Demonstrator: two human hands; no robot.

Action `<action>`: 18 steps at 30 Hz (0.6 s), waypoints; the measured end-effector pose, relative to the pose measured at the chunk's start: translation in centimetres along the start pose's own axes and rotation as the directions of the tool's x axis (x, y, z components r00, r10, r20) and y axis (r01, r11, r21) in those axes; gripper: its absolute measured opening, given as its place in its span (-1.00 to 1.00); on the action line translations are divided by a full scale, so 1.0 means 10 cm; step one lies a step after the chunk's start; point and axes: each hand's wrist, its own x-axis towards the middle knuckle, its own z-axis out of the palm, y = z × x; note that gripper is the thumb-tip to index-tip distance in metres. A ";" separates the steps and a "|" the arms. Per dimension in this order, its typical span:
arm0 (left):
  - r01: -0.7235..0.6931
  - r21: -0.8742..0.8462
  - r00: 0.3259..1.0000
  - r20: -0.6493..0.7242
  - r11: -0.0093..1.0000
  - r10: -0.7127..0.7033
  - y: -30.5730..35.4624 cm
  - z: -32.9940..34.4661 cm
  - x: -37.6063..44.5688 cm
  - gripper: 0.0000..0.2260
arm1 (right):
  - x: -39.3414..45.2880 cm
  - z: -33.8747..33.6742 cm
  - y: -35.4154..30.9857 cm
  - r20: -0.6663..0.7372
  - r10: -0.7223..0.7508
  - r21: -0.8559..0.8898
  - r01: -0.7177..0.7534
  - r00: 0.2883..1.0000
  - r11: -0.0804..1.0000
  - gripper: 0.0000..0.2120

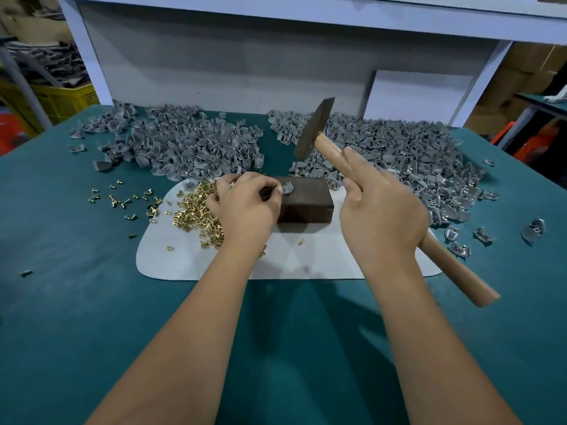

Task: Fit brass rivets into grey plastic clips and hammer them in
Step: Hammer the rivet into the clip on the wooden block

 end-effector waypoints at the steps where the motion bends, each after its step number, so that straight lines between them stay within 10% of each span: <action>1: -0.015 0.007 1.000 -0.019 1.000 0.015 0.00 0.00 0.00 -0.91 | 0.01 -0.01 0.00 0.002 0.000 -0.006 0.000 1.000 1.000 -0.62; 7: -0.035 -0.015 0.999 -0.024 0.999 0.034 -0.04 0.00 0.01 -0.94 | -0.10 0.05 0.00 0.217 -0.011 -0.027 0.018 0.976 0.999 -0.60; 18: 0.004 -0.058 1.000 0.005 0.998 -0.004 -0.05 0.03 0.02 -0.91 | -0.17 0.09 -0.05 -0.006 -0.021 0.040 0.022 1.000 0.999 -0.57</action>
